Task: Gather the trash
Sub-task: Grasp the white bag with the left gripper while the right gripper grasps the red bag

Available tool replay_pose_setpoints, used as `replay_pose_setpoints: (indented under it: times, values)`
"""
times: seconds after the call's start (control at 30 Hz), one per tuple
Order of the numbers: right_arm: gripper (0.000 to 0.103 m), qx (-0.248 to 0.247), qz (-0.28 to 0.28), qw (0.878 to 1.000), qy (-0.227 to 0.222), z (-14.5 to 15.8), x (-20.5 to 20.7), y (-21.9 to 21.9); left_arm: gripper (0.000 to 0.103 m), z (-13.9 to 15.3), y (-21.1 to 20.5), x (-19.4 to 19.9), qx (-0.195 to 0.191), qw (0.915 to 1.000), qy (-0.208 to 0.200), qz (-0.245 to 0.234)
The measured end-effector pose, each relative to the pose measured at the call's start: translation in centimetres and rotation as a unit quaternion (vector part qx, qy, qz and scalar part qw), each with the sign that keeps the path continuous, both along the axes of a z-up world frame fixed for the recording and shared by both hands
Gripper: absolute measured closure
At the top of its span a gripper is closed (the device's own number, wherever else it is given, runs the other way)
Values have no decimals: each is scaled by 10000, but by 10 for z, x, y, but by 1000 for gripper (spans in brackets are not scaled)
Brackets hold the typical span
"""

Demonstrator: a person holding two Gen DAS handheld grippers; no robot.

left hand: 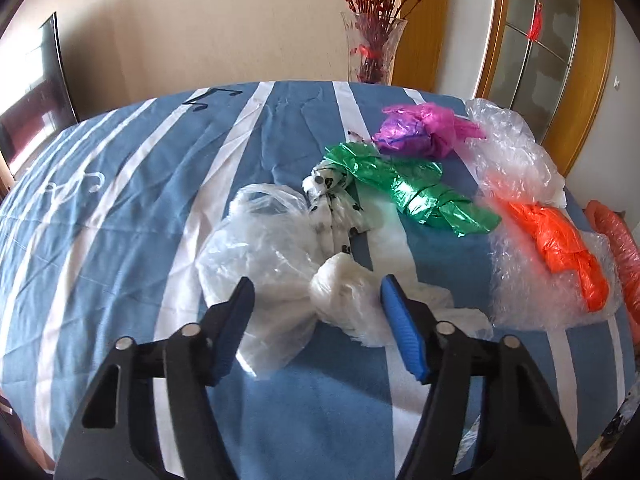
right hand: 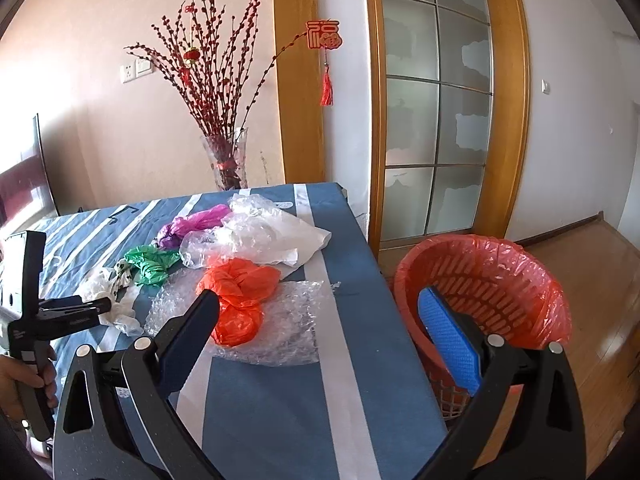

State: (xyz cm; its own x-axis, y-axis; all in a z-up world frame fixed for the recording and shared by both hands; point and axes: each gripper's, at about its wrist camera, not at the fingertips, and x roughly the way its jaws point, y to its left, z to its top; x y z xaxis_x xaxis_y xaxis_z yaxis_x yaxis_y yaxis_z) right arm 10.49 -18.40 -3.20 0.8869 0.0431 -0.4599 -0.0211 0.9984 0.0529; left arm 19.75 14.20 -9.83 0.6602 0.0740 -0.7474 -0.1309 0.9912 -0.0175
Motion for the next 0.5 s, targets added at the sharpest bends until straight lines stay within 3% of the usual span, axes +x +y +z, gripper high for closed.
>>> replay_pose_setpoints:
  times: [0.07, 0.17, 0.5]
  values:
    - [4, -9, 18, 10000, 20, -1, 1, 2, 58, 0, 1, 2, -81, 10000, 27, -44]
    - [4, -1, 53, 10000, 49, -2, 4, 5, 70, -2, 1, 5, -134, 9998, 48, -121]
    - [4, 44, 220, 9997, 103, -5, 18, 16, 89, 5, 10, 7, -5, 9999, -71, -125]
